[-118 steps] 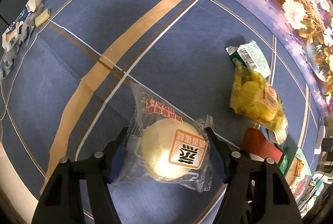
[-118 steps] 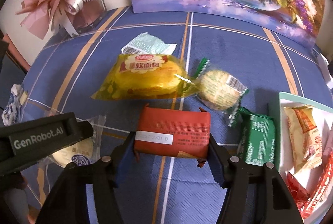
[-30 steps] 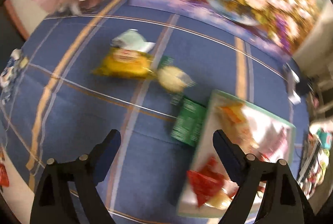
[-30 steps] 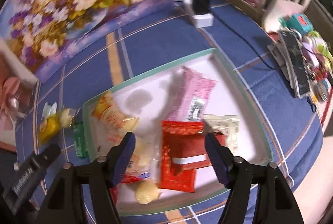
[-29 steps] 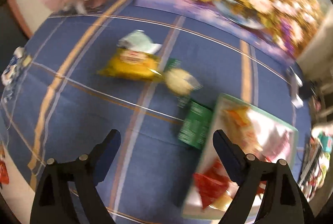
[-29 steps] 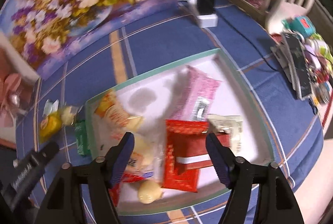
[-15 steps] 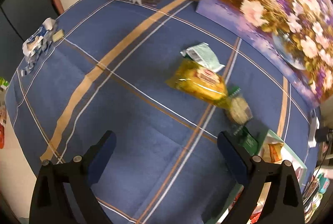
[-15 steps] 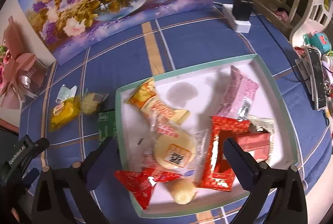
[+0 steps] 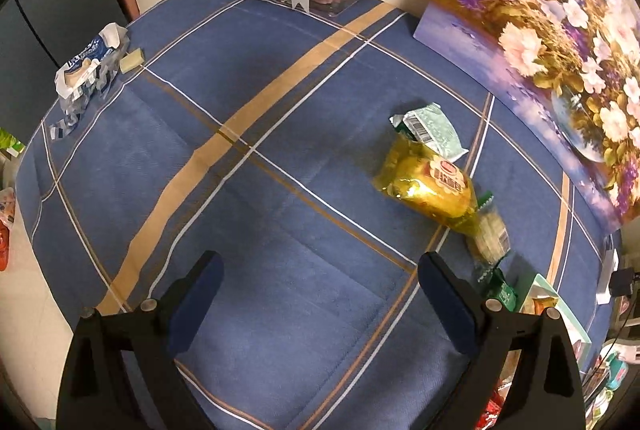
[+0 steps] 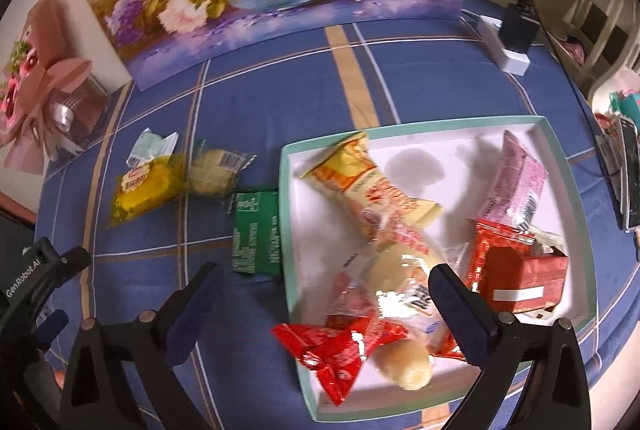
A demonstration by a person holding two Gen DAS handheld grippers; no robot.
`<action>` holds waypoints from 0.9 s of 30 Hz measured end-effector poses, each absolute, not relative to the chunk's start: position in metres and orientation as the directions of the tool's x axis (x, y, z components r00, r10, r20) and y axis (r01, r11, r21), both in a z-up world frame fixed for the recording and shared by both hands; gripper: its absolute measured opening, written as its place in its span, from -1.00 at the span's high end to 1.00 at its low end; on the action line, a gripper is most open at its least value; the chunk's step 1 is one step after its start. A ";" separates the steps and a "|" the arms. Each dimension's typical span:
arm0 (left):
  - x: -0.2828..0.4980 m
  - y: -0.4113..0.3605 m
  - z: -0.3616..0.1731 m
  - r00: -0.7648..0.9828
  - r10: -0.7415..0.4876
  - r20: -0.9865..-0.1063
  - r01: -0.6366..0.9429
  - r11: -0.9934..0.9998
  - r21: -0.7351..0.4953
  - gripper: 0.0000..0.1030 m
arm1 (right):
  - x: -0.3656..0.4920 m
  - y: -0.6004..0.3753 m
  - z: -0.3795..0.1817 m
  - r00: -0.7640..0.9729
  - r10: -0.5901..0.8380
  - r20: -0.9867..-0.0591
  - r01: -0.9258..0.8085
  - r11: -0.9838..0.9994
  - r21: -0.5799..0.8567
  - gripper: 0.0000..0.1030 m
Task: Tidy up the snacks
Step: 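Withdraw both tools from the tray back toward the remaining snacks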
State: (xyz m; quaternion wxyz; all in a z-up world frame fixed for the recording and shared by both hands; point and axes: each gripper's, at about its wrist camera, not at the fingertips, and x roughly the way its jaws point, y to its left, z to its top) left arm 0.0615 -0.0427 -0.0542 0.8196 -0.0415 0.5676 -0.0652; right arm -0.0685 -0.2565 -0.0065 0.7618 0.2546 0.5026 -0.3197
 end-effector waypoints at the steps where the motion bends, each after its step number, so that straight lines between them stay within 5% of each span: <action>1: 0.063 -0.042 -0.055 0.345 -0.157 -0.925 0.060 0.988 -0.145 -0.90 | -0.066 -0.254 -0.007 0.290 -0.231 -0.929 0.738 0.672 0.064 -1.00; 27: 0.089 -0.052 -0.054 0.356 -0.233 -0.905 0.159 0.969 -0.187 -0.90 | -0.022 -0.252 -0.019 0.407 -0.210 -0.889 0.679 0.721 0.140 -0.97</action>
